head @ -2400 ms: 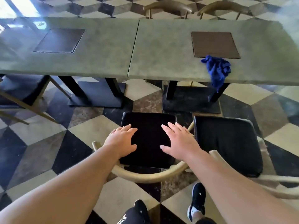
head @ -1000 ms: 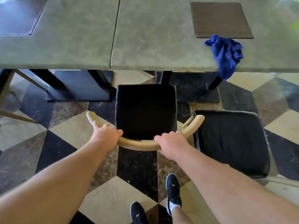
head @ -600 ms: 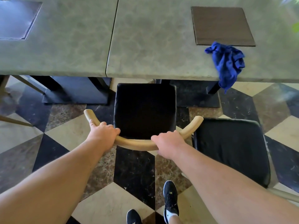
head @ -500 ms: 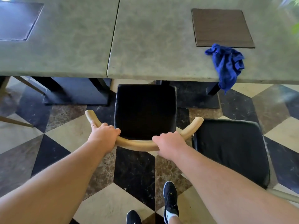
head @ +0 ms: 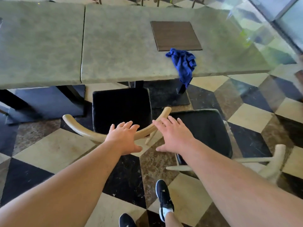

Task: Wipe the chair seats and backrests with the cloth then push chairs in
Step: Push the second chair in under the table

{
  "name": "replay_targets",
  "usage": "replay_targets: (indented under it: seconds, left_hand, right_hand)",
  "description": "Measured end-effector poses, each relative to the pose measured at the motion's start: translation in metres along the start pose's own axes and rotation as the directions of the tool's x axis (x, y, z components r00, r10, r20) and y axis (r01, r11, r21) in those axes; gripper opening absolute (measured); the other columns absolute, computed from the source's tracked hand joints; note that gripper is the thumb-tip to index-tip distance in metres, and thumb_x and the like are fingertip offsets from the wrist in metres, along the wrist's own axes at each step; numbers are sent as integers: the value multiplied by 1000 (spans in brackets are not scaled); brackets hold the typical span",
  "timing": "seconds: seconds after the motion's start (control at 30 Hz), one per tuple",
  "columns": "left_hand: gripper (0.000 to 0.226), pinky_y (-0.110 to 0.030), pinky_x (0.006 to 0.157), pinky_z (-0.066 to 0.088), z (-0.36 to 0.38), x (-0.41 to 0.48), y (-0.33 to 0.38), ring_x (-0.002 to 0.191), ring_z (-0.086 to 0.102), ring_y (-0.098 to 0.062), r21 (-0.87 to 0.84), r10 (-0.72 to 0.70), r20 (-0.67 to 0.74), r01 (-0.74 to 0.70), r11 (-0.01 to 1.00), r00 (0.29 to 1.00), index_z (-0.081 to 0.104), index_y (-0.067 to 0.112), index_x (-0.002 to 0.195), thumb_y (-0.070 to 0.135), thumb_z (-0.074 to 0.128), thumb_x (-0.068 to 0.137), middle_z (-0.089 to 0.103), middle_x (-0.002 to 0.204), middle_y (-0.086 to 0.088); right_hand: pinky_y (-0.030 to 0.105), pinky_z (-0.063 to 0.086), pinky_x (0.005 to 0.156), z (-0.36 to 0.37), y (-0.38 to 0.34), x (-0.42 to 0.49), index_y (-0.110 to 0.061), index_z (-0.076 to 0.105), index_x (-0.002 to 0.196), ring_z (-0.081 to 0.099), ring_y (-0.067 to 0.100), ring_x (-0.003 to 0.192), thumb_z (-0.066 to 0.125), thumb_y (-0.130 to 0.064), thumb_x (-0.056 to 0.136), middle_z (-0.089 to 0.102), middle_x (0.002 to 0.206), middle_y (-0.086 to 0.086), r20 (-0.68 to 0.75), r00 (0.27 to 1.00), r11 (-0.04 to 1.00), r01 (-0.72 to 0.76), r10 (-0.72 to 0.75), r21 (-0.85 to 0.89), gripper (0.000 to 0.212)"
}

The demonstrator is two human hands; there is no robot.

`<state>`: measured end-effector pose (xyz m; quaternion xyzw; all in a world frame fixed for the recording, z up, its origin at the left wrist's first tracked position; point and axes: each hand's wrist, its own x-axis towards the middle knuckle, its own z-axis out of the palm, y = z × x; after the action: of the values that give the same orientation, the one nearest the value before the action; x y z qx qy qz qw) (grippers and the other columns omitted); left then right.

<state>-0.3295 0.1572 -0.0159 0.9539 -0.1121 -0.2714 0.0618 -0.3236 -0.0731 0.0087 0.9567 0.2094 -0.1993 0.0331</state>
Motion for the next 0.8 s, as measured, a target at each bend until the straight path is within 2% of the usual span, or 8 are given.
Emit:
replay_targets:
  seconds: [0.2, 0.43, 0.8]
  left_hand:
    - [110, -60, 127, 15, 6, 0, 94, 159, 18, -28, 46, 109, -15, -109, 993, 994, 17, 32, 166, 81, 64, 79, 19, 174, 2]
    - [108, -60, 127, 15, 25, 10, 214, 161, 12, -28, 57, 189, 21, -190, 980, 982, 11, 35, 166, 80, 63, 83, 10, 176, 1]
    - [106, -58, 127, 13, 68, 45, 382, 160, 12, -27, 36, 205, 72, -208, 977, 976, 13, 39, 165, 81, 61, 81, 9, 176, 3]
  right_hand:
    - [60, 17, 124, 16, 63, -79, -35, 3, 162, 14, 37, 157, 66, -79, 77, 17, 171, 6, 11, 994, 994, -113, 113, -11, 115]
    - [59, 16, 124, 52, 150, -154, -37, 4, 161, 14, 36, 157, 67, -82, 71, 19, 171, 5, 1, 984, 984, -180, 180, 5, 119]
    - [58, 16, 125, 107, 304, -241, -41, 4, 160, 12, 34, 158, 69, -84, 69, 16, 172, 2, 45, 975, 974, -221, 219, 43, 120]
